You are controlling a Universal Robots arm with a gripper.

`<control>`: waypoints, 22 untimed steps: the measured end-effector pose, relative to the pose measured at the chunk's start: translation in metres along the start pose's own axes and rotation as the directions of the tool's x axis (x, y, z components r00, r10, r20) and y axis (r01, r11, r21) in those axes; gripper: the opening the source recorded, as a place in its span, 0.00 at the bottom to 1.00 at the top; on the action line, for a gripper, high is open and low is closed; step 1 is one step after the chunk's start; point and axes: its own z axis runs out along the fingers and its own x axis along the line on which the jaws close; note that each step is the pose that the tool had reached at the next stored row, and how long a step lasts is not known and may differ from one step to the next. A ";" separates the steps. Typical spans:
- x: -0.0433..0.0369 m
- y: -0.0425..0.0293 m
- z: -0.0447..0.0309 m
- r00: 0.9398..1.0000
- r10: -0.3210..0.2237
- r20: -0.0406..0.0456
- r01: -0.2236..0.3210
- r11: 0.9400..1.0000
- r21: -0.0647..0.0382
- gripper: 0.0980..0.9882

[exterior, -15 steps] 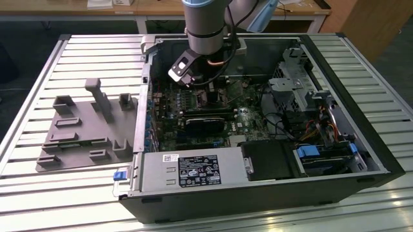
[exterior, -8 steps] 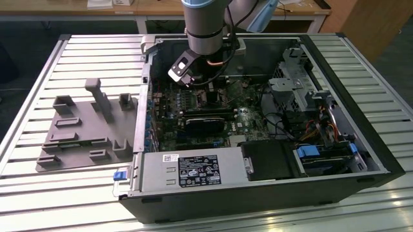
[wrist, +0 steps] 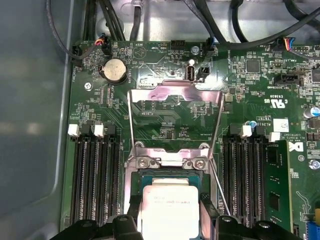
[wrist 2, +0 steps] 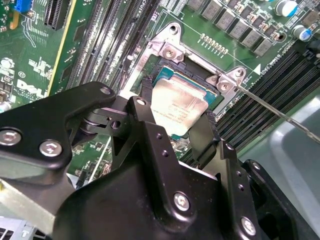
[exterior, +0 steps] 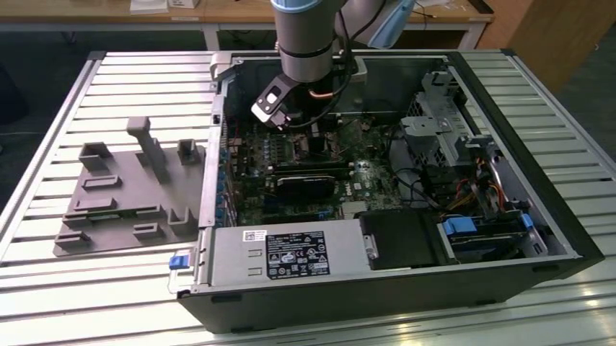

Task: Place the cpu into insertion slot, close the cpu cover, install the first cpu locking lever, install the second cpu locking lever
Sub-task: 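Place the cpu into insertion slot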

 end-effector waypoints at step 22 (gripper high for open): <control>0.0000 -0.0004 0.0037 1.000 0.000 0.000 0.000 1.000 0.000 0.51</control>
